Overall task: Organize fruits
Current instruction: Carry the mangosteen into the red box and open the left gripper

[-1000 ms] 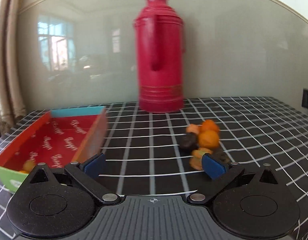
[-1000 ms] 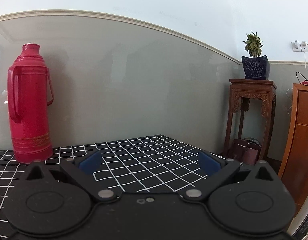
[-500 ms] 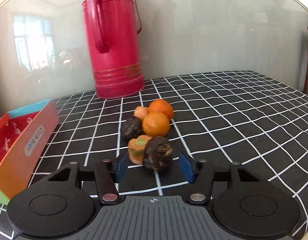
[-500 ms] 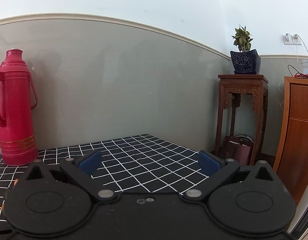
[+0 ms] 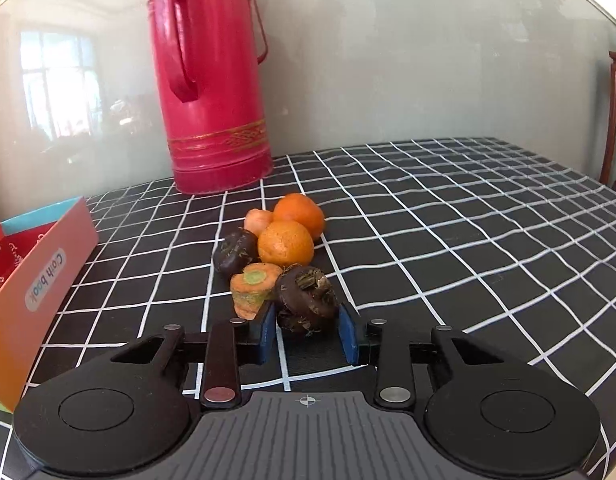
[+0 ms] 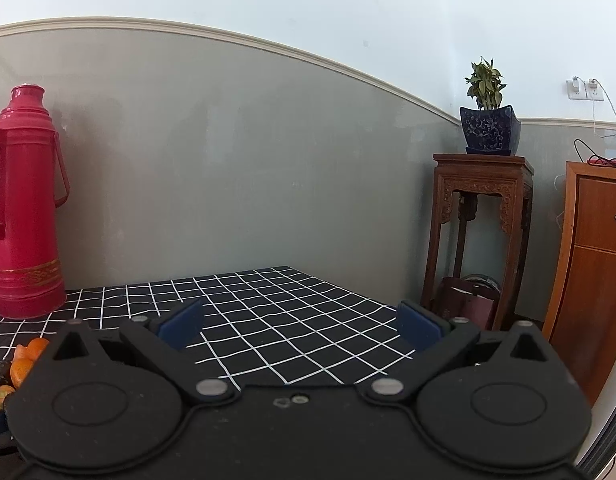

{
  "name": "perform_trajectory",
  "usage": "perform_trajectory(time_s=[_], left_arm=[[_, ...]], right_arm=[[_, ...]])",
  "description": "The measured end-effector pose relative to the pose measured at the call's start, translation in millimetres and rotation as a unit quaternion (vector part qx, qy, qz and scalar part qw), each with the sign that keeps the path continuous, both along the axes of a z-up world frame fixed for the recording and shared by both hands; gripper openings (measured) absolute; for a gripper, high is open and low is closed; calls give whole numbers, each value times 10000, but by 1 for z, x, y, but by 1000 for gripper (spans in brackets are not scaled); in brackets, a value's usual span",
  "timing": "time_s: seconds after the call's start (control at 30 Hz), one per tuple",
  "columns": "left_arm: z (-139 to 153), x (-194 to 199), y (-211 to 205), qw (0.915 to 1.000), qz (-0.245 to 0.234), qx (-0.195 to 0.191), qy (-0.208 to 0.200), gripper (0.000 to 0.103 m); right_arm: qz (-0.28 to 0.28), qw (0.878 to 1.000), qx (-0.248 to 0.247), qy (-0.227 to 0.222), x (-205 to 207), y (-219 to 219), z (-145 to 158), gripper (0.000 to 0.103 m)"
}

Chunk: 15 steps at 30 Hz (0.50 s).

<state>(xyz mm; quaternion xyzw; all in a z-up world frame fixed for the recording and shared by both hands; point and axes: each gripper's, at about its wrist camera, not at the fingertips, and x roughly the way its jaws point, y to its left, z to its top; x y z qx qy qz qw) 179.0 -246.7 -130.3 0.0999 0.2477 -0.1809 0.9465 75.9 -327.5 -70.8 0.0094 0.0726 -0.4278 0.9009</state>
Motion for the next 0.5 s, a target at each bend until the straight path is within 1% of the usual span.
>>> perform_trajectory(time_s=[0.1, 0.23, 0.37, 0.5], left_arm=[[1, -3, 5, 9998, 74, 14, -170, 34], [10, -5, 18, 9987, 241, 18, -452, 34], [23, -2, 42, 9960, 566, 0, -697, 34], [37, 4, 77, 9903, 1066, -35, -891, 34]], right_arm=[[38, 10000, -22, -7, 1, 2, 1, 97], [146, 9999, 2, 15, 4, 4, 3, 97], [311, 9995, -5, 35, 9, 14, 4, 97], [528, 9986, -62, 33, 15, 28, 6, 97]])
